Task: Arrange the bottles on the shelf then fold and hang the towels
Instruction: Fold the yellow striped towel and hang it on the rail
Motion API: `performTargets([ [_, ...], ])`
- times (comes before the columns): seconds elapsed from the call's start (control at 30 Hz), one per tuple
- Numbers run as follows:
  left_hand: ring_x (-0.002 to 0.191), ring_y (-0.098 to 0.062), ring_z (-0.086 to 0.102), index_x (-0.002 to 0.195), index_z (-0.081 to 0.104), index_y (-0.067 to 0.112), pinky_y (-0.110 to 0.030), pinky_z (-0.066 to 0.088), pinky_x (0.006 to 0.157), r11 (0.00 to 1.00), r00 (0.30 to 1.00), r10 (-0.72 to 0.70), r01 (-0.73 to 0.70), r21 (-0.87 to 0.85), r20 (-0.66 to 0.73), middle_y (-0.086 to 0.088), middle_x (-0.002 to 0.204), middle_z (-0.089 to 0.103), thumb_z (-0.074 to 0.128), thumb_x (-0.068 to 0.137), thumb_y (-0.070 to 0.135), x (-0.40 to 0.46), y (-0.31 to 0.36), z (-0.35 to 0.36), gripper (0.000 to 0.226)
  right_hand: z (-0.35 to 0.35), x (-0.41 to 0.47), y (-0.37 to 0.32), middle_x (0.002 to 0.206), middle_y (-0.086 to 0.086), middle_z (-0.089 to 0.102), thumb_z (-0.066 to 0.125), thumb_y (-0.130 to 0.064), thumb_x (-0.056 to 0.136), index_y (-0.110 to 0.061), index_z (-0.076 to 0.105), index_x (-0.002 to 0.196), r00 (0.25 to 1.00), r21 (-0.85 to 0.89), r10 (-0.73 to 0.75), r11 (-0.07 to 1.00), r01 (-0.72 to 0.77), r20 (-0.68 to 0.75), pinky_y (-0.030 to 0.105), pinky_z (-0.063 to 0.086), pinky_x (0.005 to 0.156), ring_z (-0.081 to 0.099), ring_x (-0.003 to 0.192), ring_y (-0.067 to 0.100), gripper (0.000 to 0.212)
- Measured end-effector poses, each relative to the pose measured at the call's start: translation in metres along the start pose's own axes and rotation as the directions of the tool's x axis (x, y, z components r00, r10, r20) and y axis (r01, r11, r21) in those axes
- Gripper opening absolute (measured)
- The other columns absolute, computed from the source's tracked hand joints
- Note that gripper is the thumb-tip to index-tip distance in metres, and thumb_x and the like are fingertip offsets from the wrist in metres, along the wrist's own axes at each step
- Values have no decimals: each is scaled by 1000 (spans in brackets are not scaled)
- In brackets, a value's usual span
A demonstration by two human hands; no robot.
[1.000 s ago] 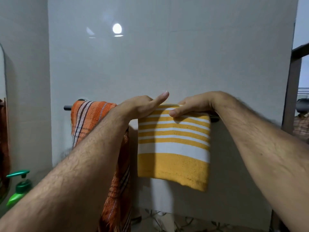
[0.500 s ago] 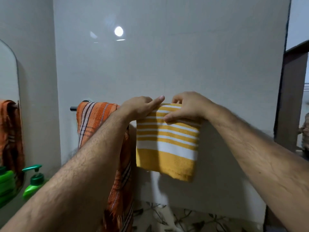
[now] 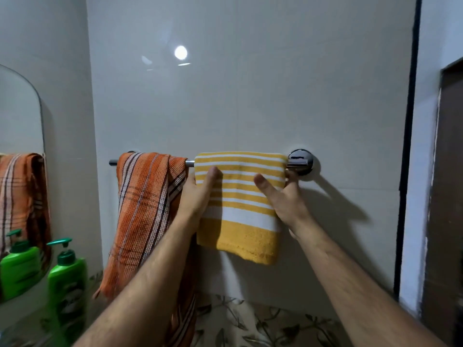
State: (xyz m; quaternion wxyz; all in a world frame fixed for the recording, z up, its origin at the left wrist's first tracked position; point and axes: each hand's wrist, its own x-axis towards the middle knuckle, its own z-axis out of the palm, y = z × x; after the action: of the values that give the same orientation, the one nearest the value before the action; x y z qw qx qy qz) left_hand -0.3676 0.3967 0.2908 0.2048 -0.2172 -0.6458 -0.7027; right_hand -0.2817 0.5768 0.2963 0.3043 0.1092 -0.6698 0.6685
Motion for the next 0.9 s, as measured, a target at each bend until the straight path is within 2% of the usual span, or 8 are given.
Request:
performTargets([
  [0.07, 101, -19, 70, 126, 56, 25, -48, 54, 94, 999, 996, 28, -25, -41, 81, -1, 114, 72, 68, 69, 70, 4, 2, -2, 74, -1, 9, -4, 112, 5, 73, 86, -47, 58, -10, 52, 127, 996, 17, 20, 1000, -21, 84, 39, 60, 85, 73, 98, 20, 86],
  [0.2, 99, -11, 70, 110, 60, 45, -40, 55, 91, 987, 989, 146, -145, 74, -1, 8, 106, 73, 64, 70, 72, 0, -1, 8, 48, -13, 22, 2, 98, 5, 77, 88, -28, 69, -9, 71, 104, 999, -26, -22, 999, 23, 49, 35, 62, 74, 75, 86, 18, 43],
  [0.27, 101, -13, 67, 102, 60, 50, -40, 52, 93, 961, 978, 201, -189, 201, -46, 7, 104, 71, 52, 73, 76, -3, -1, 17, 40, -20, 26, 7, 94, 2, 77, 88, -35, 67, -12, 73, 99, 997, -105, -73, 992, 69, -31, 32, 62, 71, 75, 82, 13, 42],
  [0.37, 105, -17, 65, 117, 61, 26, -44, 50, 96, 944, 981, 191, -174, 280, -32, 2, 111, 70, 41, 69, 87, -8, -3, 25, 80, -27, 24, 10, 87, -4, 77, 84, -54, 63, -15, 74, 98, 984, -235, -140, 966, 111, -108, 35, 61, 73, 74, 80, 13, 53],
  [0.47, 100, -15, 68, 119, 58, 20, -45, 54, 92, 947, 981, 193, -185, 261, -3, 3, 107, 72, 48, 68, 86, -10, -8, 26, 84, -34, 20, 12, 79, -5, 76, 74, -67, 57, -12, 72, 101, 988, -277, -128, 955, 100, -82, 34, 61, 69, 74, 74, 12, 70],
  [0.57, 94, -7, 69, 114, 61, 26, -39, 56, 86, 928, 978, 206, -201, 313, 19, 9, 101, 73, 51, 67, 87, -15, -18, 21, 77, -33, 16, 16, 88, -6, 78, 87, -44, 59, -15, 64, 115, 996, -139, -52, 988, 61, 68, 27, 61, 66, 75, 79, 11, 67],
  [0.7, 84, 8, 66, 102, 61, 37, -9, 47, 68, 892, 977, 214, -198, 407, 6, 26, 89, 71, 46, 63, 93, -23, -20, 19, 70, -40, 12, 24, 95, -6, 76, 88, -17, 70, -17, 56, 123, 988, -127, 3, 992, 17, 157, 15, 55, 62, 73, 82, 3, 62],
  [0.9, 86, -10, 67, 100, 65, 34, -40, 55, 82, 836, 986, 153, -91, 541, -70, 15, 88, 72, 37, 61, 98, -31, -27, 13, 79, -31, -2, 41, 79, -12, 70, 82, -33, 77, -29, 57, 87, 989, -367, -141, 924, 112, -54, 18, 52, 60, 67, 68, -5, 27],
])
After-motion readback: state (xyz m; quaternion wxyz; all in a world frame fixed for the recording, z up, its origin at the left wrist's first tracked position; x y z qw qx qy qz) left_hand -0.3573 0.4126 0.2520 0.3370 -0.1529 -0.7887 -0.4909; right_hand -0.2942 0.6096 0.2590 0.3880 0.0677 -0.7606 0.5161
